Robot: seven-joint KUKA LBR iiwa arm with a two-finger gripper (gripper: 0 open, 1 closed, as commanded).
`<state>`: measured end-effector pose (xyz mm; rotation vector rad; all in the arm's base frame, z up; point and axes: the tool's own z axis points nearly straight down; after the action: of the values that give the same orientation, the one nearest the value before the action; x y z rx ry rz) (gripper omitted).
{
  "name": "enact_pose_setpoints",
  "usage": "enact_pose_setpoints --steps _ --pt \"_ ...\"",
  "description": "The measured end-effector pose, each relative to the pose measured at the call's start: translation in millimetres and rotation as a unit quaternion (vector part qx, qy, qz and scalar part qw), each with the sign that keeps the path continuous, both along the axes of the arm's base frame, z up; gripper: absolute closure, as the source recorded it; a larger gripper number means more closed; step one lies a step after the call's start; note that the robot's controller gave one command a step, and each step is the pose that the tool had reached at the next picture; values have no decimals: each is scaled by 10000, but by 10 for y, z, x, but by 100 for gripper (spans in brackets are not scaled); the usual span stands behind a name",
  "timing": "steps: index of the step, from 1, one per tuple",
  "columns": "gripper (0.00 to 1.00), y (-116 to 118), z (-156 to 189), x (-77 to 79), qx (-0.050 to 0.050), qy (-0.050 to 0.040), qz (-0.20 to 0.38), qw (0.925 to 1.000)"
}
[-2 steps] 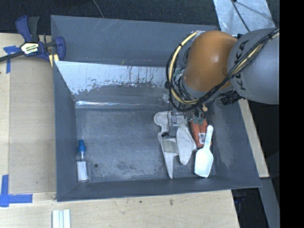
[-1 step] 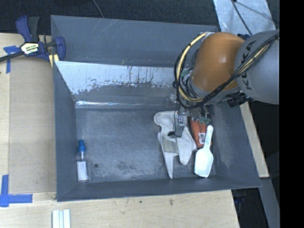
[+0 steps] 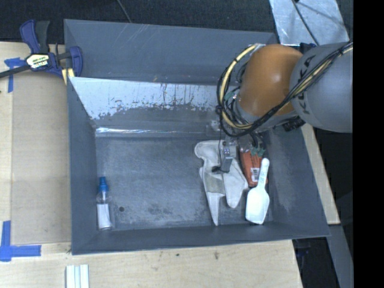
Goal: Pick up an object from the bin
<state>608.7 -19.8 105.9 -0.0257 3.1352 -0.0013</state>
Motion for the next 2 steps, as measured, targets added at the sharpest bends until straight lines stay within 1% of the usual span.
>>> enact_pose_setpoints --steps 1,2 --pt "100 -40 -305 -21 8 -21 -554 9985" --pt "100 -40 -305 -21 8 -21 -555 9985"
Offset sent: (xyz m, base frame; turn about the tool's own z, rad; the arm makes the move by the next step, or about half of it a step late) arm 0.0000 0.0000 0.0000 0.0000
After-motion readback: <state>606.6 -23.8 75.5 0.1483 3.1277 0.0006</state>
